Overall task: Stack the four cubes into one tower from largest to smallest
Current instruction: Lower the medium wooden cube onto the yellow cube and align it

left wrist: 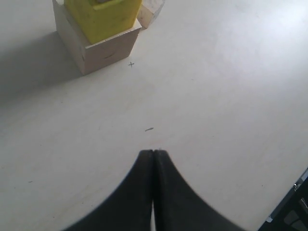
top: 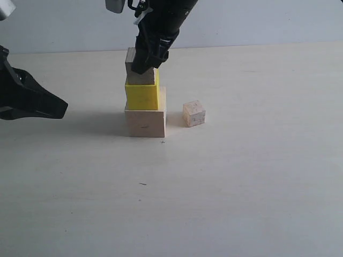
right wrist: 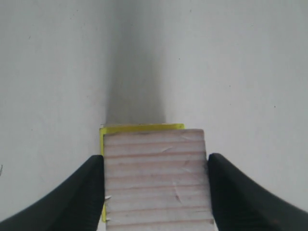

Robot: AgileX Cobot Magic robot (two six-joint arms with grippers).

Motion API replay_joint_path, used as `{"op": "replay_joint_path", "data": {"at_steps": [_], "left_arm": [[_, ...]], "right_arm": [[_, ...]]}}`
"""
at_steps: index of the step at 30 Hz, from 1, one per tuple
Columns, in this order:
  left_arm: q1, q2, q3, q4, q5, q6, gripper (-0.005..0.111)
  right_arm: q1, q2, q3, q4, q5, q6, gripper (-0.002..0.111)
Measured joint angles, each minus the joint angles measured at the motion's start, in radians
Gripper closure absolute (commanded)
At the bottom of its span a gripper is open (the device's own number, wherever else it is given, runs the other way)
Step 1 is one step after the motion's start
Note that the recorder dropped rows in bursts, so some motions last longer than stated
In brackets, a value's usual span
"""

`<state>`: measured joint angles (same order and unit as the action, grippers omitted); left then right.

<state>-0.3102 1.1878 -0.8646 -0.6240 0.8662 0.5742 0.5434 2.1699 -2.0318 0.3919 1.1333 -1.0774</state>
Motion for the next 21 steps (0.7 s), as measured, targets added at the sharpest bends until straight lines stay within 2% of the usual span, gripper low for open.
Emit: {"op": "replay_joint_path", "data": {"at_steps": [8,11,18,21], "left_arm": [[0.0,0.0,0.0,0.0,0.0,0.0,0.107],[0.0,0.0,0.0,0.0,0.0,0.0,0.107],[0.0,0.0,0.0,0.0,0.0,0.0,0.107],[0.0,0.0,0.0,0.0,0.0,0.0,0.107]], "right_arm": [[0.0,0.0,0.0,0.0,0.002,0.0,0.106],[0.0,0.0,0.0,0.0,0.004,0.0,0.095],[0.0,0.0,0.0,0.004,0.005,0.0,0.053],[0.0,0.0,0.0,0.013,0.005,0.0,0.043]]}}
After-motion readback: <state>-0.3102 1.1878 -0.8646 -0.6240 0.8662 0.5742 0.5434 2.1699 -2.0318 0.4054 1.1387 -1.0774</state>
